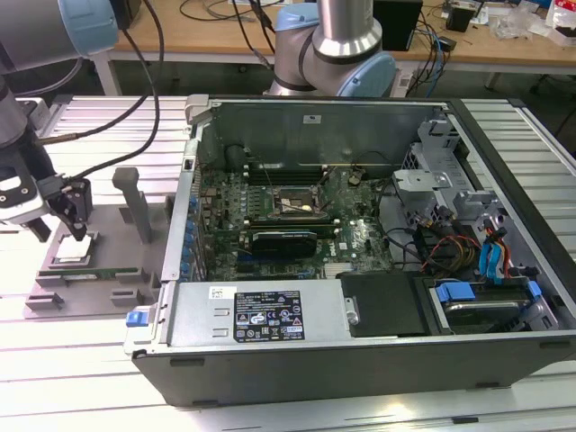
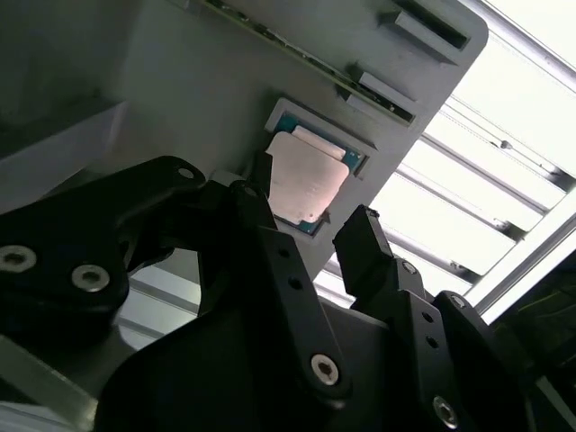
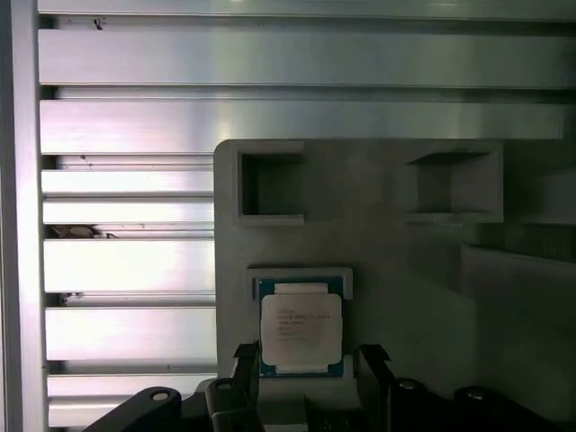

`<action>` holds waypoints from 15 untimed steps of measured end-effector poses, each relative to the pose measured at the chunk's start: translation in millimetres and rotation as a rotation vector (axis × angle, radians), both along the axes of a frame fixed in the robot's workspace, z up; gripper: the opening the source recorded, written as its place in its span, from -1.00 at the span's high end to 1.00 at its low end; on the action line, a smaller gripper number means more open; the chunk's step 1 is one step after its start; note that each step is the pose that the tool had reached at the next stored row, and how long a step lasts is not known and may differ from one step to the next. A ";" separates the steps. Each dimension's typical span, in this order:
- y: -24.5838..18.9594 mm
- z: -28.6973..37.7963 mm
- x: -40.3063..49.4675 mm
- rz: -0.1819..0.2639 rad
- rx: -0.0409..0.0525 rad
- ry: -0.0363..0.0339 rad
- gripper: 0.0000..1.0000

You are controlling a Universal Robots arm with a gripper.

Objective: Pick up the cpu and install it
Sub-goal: 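Pick up the cpu and move it towards the insertion slot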

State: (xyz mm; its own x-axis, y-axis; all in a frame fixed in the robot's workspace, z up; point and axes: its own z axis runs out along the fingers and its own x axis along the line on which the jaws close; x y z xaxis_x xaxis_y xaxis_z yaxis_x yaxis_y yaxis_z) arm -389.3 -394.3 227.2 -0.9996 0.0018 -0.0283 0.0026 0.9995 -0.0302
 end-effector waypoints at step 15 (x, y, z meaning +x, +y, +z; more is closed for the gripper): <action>0.4 -25.6 1.9 0.021 -0.0008 0.0000 -0.11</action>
